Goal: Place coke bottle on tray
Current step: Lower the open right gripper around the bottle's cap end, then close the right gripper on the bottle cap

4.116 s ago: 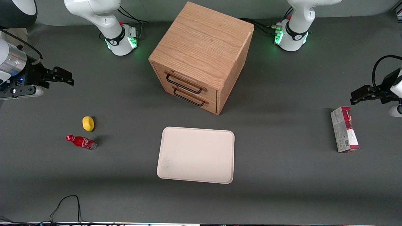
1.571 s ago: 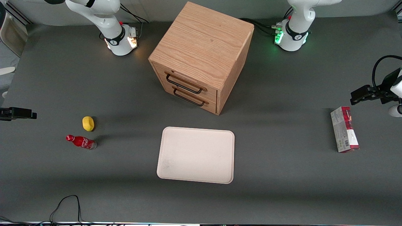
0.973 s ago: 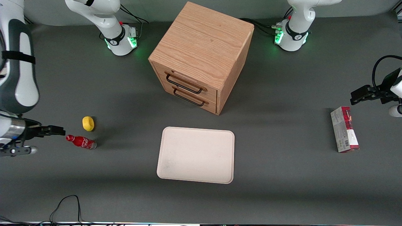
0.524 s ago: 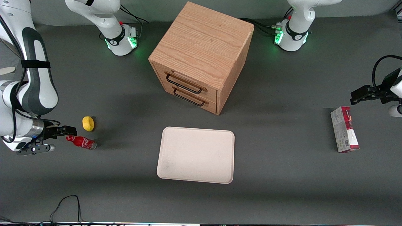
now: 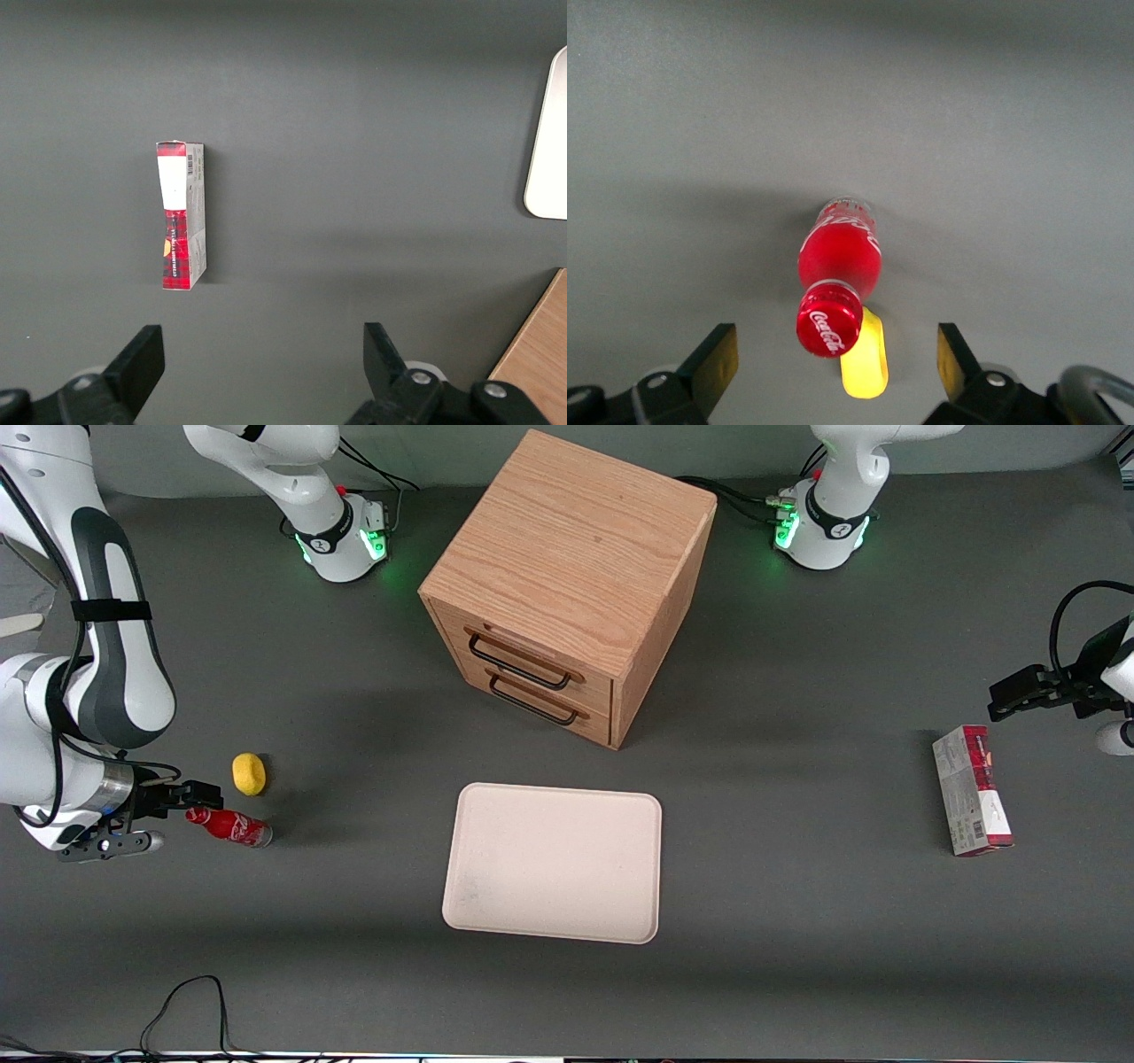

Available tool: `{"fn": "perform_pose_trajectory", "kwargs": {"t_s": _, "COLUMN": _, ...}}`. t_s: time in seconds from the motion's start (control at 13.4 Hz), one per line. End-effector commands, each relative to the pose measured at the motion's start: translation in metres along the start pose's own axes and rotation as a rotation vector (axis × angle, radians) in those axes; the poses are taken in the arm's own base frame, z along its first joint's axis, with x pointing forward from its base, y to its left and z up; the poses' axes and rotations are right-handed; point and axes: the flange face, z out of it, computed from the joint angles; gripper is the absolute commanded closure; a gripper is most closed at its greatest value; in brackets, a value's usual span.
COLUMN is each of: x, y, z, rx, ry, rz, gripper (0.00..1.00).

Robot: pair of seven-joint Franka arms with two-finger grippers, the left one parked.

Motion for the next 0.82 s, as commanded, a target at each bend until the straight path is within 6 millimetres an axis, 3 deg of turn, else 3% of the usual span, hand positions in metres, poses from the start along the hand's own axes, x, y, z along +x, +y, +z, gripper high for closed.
{"fn": "perform_pose_trajectory", "kwargs": {"t_s": 0.0, "x": -0.0041, "y": -0.0003, "z": -0.0019, "rx": -0.003, "ry": 0.014, "rz": -0.026, "gripper": 0.01}}
{"fn": "perform_pose_trajectory", "kwargs": {"t_s": 0.15, "x": -0.0041, "y": -0.0003, "z": -0.0019, "rx": -0.003, "ry": 0.014, "rz": -0.026, "gripper": 0.1}}
{"fn": "perform_pose_trajectory", "kwargs": {"t_s": 0.22, "x": -0.0041, "y": -0.0003, "z": -0.0019, "rx": -0.004, "ry": 0.014, "rz": -0.027, "gripper": 0.29}}
{"fn": "perform_pose_trajectory", "kwargs": {"t_s": 0.3, "x": -0.0041, "y": -0.0003, "z": -0.0019, "rx": -0.004, "ry": 0.014, "rz": -0.027, "gripper": 0.57}}
{"fn": "perform_pose_trajectory", "kwargs": {"t_s": 0.37, "x": -0.0041, "y": -0.0003, "z": -0.0019, "rx": -0.003, "ry": 0.014, "rz": -0.026, "gripper": 1.0}}
{"fn": "perform_pose_trajectory", "kwargs": {"t_s": 0.75, "x": -0.0044, "y": -0.0003, "z": -0.0012, "rx": -0.004, "ry": 0.012, "rz": -0.027, "gripper": 1.0}}
